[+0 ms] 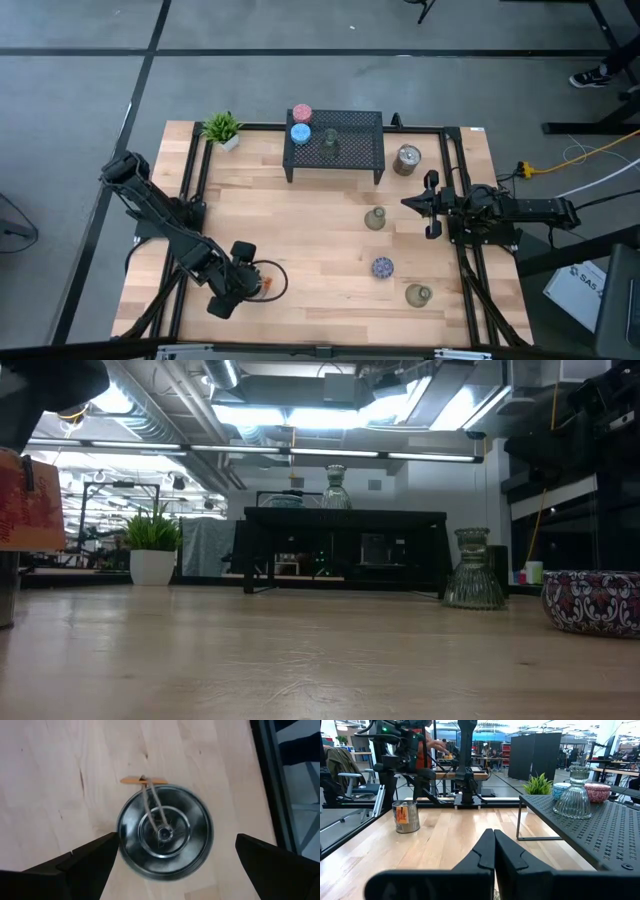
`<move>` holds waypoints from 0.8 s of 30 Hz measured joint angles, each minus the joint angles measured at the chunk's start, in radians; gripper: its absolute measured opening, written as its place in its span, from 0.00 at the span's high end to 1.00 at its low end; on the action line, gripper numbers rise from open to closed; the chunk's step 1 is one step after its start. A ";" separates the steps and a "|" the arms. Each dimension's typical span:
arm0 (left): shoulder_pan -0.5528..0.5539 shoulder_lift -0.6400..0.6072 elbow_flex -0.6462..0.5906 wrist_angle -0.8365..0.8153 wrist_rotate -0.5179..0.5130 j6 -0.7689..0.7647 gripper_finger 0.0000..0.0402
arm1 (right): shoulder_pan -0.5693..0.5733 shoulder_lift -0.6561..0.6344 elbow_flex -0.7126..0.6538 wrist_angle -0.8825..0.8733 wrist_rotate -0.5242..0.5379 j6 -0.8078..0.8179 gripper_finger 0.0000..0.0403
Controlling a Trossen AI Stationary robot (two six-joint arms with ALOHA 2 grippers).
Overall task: Pick & Place candle stick holders
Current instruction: Put the bottom silver scented candle on the shelf
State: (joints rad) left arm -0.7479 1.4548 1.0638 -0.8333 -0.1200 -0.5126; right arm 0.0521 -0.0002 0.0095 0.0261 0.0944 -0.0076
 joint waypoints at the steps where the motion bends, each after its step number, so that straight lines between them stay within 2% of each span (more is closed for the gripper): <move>1: 0.000 0.000 -0.002 0.003 0.000 0.001 0.00 | 0.000 0.000 0.000 0.000 0.000 0.000 1.00; 15: 0.012 0.003 -0.027 0.027 -0.027 0.021 0.00 | 0.000 0.000 0.000 0.000 0.000 0.000 1.00; 21: 0.018 0.016 -0.026 0.030 0.033 0.027 0.00 | 0.000 0.000 0.000 0.000 0.000 0.000 1.00; 24: 0.017 0.017 -0.026 0.030 0.024 0.028 0.00 | 0.000 0.000 0.000 0.000 0.000 0.000 1.00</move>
State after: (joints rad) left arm -0.7307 1.4715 1.0374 -0.8032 -0.0955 -0.4845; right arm 0.0521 -0.0002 0.0096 0.0261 0.0944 -0.0078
